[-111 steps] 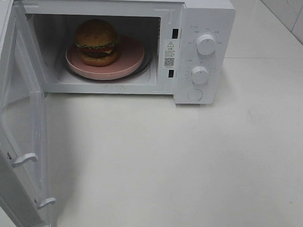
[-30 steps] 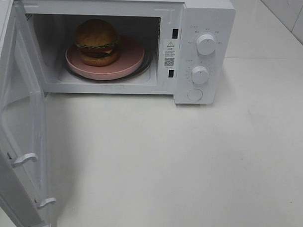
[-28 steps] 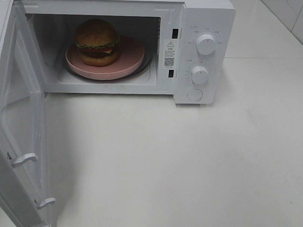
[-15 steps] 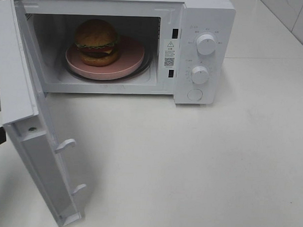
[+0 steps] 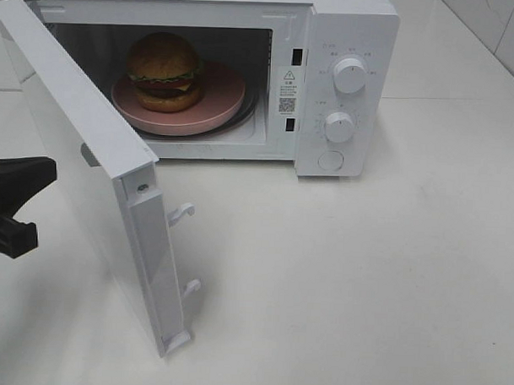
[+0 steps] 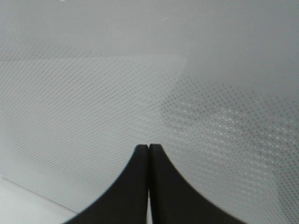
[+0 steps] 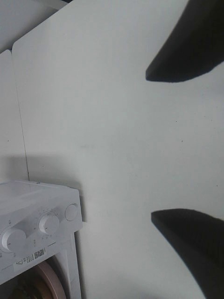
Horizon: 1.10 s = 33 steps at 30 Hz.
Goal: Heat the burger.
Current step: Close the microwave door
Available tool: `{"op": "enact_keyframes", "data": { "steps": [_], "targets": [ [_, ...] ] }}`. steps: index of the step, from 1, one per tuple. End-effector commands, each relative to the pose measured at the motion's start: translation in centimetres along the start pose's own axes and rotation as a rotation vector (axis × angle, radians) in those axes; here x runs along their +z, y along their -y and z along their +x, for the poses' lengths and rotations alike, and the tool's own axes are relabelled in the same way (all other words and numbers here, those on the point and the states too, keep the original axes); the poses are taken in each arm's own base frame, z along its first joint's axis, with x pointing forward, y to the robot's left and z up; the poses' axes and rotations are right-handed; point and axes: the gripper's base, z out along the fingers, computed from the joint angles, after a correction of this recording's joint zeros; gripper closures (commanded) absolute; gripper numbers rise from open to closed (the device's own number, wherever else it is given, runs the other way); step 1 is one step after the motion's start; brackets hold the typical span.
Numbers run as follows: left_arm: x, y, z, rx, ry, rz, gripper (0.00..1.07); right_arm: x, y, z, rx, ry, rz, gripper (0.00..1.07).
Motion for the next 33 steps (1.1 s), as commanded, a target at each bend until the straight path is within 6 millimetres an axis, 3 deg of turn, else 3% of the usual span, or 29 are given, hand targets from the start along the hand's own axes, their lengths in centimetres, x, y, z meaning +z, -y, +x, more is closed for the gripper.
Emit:
{"op": "enact_keyframes", "data": {
  "steps": [1,12,20,33],
  "targets": [
    [0.6,0.3,-0.5,-0.007,0.022,0.019,1.07,-0.3,0.0,0.1,0.003,0.031,-0.002,0.37],
    [3.3,2.7,-0.5,0.016,0.018,0.064,1.07,-0.3,0.0,0.1,0.003,0.031,-0.002,0.37],
    [6.6,5.4,-1.2,-0.006,0.027,0.105,1.07,-0.3,0.0,0.1,0.003,0.031,-0.002,0.37],
    [10.6,6.8,-2.6,-0.028,0.05,0.112,1.07,-0.3,0.0,0.1,0.003,0.031,-0.002,0.37]
  ]
}}
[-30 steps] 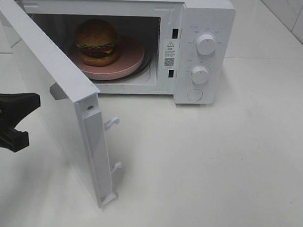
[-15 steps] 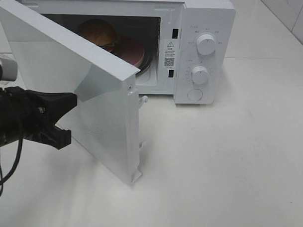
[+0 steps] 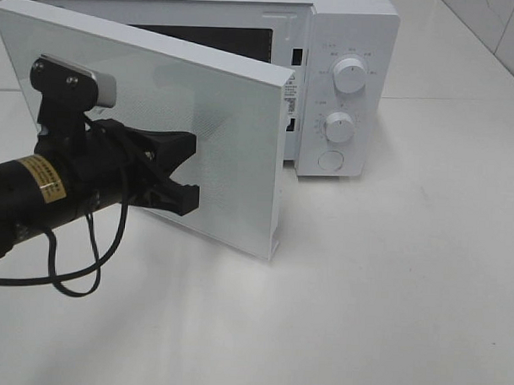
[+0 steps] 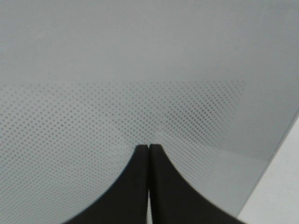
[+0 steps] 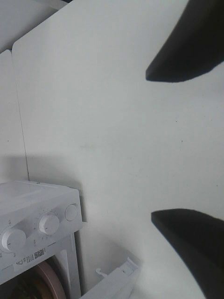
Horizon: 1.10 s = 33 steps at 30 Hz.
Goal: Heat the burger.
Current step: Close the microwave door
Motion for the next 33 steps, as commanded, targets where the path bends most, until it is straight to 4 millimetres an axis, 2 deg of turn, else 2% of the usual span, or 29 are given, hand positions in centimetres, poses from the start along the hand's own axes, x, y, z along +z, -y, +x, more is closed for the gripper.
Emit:
{"op": "enact_keyframes", "data": {
  "steps": [1,4,6,12,14,20,33],
  "targets": [
    [1.2,0.0,-1.0,-0.006,0.033,-0.004,1.07,-0.3,0.0,0.1,0.003,0.031,-0.002,0.37],
    [1.4,0.0,-1.2,-0.006,0.039,-0.004,1.07,-0.3,0.0,0.1,0.003,0.031,-0.002,0.37],
    [2.7,0.0,-2.0,-0.003,0.056,-0.003,1.07,-0.3,0.0,0.1,0.003,0.031,-0.002,0.37],
    [4.0,-0.1,-2.6,-0.002,0.06,-0.004,1.07,-0.3,0.0,0.1,0.003,0.031,-0.002,0.37],
    [5.4,-0.1,-3.2,-0.003,0.072,-0.005,1.07,-0.3,0.0,0.1,0.003,0.031,-0.002,0.37],
    [7.1,-0.2,-3.8,-0.002,0.071,-0.008,1.07,-0.3,0.0,0.1,0.003,0.031,-0.002,0.37],
    [12.0,-0.5,-4.9,-0.004,0.085,-0.014,1.07,-0.3,0.0,0.1,0.003,0.031,-0.002,0.37]
  ]
}}
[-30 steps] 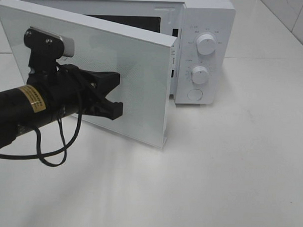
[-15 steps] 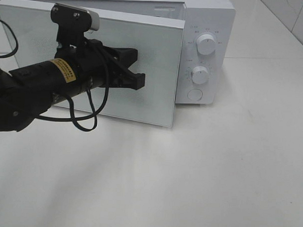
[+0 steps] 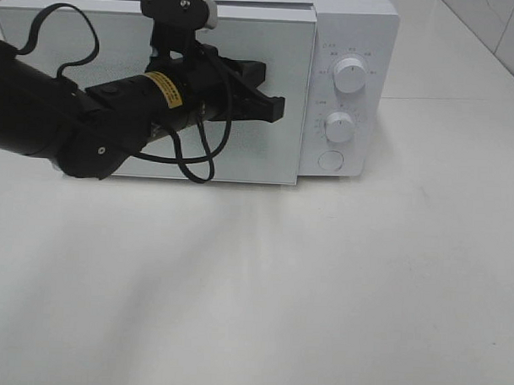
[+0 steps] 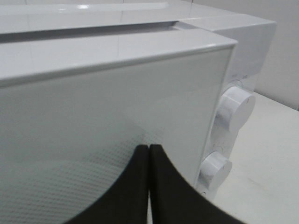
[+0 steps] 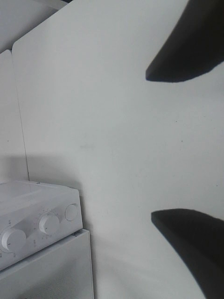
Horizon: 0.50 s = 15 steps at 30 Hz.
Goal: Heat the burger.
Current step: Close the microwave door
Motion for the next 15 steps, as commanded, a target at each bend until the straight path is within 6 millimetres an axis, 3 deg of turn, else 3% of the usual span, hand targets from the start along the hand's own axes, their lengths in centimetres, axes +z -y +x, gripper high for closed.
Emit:
{"op": "enact_keyframes", "data": {
  "steps": [1,8,15],
  "targets": [
    [0.9,-0.1,-0.5,-0.019,0.017,-0.01,1.07,-0.3,0.0,0.1,0.003,0.031,-0.002,0.37],
    [3.1,-0.3,-1.0,-0.024,0.022,-0.02,1.07,-0.3,0.0,0.1,0.003,0.031,-0.002,0.37],
    [4.0,-1.6,-0.9,-0.09,0.038,-0.082,1.07,-0.3,0.0,0.1,0.003,0.031,-0.002,0.37]
  ]
}}
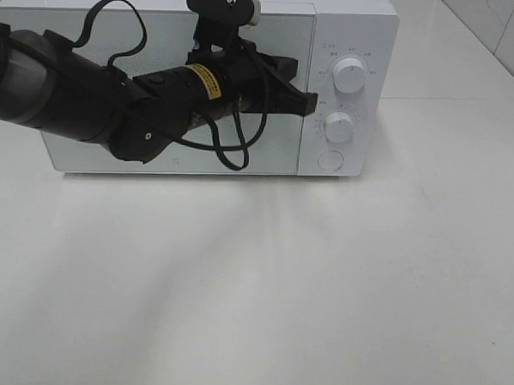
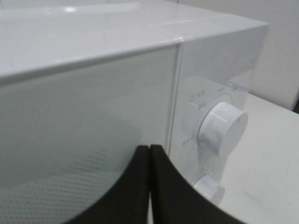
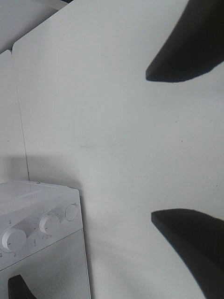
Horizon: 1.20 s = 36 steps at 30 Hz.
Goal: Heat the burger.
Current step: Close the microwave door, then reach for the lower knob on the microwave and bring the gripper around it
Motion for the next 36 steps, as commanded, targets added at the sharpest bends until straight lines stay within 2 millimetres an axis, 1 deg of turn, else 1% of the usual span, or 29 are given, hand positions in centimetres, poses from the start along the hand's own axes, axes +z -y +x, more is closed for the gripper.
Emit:
{"op": "enact_keyframes", "data": {
  "steps": [1,7,9,10,11,12,13,14,15,16,17,18,19,21,22,23,24,25,26,27,30,31,32,33,34,35,36],
  "targets": [
    [0.3,-2.7,-0.5,-0.118,0.038,-0.119,1.07,-0.3,0.0,0.1,0.003,0.031,-0.002,0.37],
    [0.1,-3.0,-0.7,-0.129,0.008,-0.129,1.07,-0.3,0.0,0.1,0.003,0.031,-0.002,0.37],
    [-0.3,-1.8,-1.1,-0.131,-0.069,-0.11,1.07,-0.3,0.0,0.1,0.003,0.031,-0.002,0.37],
    [-0.3,-1.8,-1.1,-0.131,-0.069,-0.11,1.07,-0.3,0.0,0.1,0.003,0.031,-0.002,0.37],
    [-0.6,-0.9,-1.1,-0.13,-0.154,-0.097,1.07,-0.3,0.0,0.1,0.003,0.031,-0.002,0.37],
    [-0.9,-0.4,-1.1,-0.129,-0.197,-0.089,1.07,-0.3,0.0,0.1,0.003,0.031,-0.002,0.37],
    [-0.9,-0.4,-1.1,-0.129,-0.197,-0.089,1.07,-0.3,0.0,0.1,0.003,0.031,-0.002,0.37],
    [-1.3,0.7,-1.1,-0.124,-0.273,-0.07,1.05,-0.3,0.0,0.1,0.003,0.031,-0.002,0.37],
    [-1.6,1.3,-1.1,-0.119,-0.315,-0.059,1.0,-0.3,0.0,0.1,0.003,0.031,-0.002,0.37],
    [-1.6,1.3,-1.1,-0.119,-0.315,-0.059,1.0,-0.3,0.0,0.1,0.003,0.031,-0.002,0.37],
    [-2.2,2.4,-1.0,-0.112,-0.379,-0.04,0.83,-0.3,0.0,0.1,0.003,0.031,-0.002,0.37],
    [-2.6,3.0,-1.0,-0.11,-0.414,-0.03,0.71,-0.3,0.0,0.1,0.003,0.031,-0.002,0.37],
    [-2.6,3.0,-1.0,-0.11,-0.414,-0.03,0.71,-0.3,0.0,0.1,0.003,0.031,-0.002,0.37],
    [-3.8,5.8,-0.3,-0.08,-0.578,0.02,0.17,-0.3,0.0,0.1,0.003,0.031,-0.002,0.37],
    [-3.8,5.8,-0.3,-0.08,-0.578,0.02,0.17,-0.3,0.0,0.1,0.003,0.031,-0.002,0.37],
    [-4.2,6.5,-0.1,-0.07,-0.621,0.033,0.05,-0.3,0.0,0.1,0.003,0.031,-0.002,0.37],
    [-4.9,7.6,0.3,-0.052,-0.701,0.051,0.06,-0.3,0.0,0.1,0.003,0.031,-0.002,0.37],
    [-4.9,7.6,0.3,-0.052,-0.701,0.051,0.06,-0.3,0.0,0.1,0.003,0.031,-0.002,0.37],
    [-5.3,8.1,0.3,-0.044,-0.738,0.06,0.06,-0.3,0.0,0.1,0.003,0.031,-0.002,0.37],
    [-6.2,9.0,0.5,-0.026,-0.819,0.076,0.06,-0.3,0.0,0.1,0.003,0.031,-0.002,0.37],
    [-6.6,9.4,0.6,-0.016,-0.853,0.083,0.06,-0.3,0.0,0.1,0.003,0.031,-0.002,0.37],
    [-7.5,10.0,0.3,-0.001,-0.905,0.092,0.06,-0.3,0.0,0.1,0.003,0.031,-0.002,0.37],
    [-8.4,10.0,0.0,0.01,-0.972,0.09,0.06,-0.3,0.0,0.1,0.003,0.031,-0.002,0.37],
    [-8.4,10.0,0.0,0.01,-0.972,0.09,0.06,-0.3,0.0,0.1,0.003,0.031,-0.002,0.37],
    [-9.0,10.0,-0.2,0.009,-1.008,0.087,0.06,-0.3,0.0,0.1,0.003,0.031,-0.002,0.37],
    [-10.1,9.8,-0.7,0.016,-1.078,0.082,0.06,-0.3,0.0,0.1,0.003,0.031,-0.002,0.37],
    [-10.1,9.8,-0.7,0.016,-1.078,0.082,0.06,-0.3,0.0,0.1,0.003,0.031,-0.002,0.37]
  ]
}}
